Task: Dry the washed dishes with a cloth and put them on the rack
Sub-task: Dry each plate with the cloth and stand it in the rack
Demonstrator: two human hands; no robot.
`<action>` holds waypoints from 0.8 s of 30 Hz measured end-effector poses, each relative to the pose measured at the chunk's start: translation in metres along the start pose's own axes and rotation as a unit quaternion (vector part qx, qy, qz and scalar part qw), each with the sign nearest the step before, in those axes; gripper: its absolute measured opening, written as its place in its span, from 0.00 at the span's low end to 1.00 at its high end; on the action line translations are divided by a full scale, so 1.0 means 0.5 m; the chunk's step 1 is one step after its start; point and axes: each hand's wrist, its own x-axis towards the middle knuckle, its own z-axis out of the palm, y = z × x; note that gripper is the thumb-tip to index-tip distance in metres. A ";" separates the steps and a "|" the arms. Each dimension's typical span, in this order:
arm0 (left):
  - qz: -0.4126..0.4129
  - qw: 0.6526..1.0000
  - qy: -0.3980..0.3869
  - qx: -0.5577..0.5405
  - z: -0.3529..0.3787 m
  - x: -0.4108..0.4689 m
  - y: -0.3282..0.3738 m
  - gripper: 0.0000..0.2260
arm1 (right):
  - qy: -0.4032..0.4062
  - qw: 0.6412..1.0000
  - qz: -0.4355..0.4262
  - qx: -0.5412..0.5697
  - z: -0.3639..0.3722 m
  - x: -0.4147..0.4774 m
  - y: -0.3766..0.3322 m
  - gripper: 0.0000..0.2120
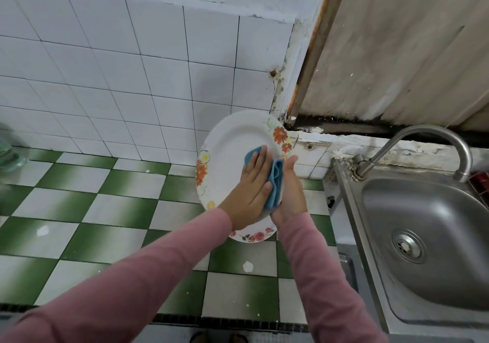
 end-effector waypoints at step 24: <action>-0.094 0.993 -0.072 0.008 0.011 -0.091 -0.036 0.25 | 0.053 0.997 -0.004 0.050 -0.030 -0.001 0.002 0.49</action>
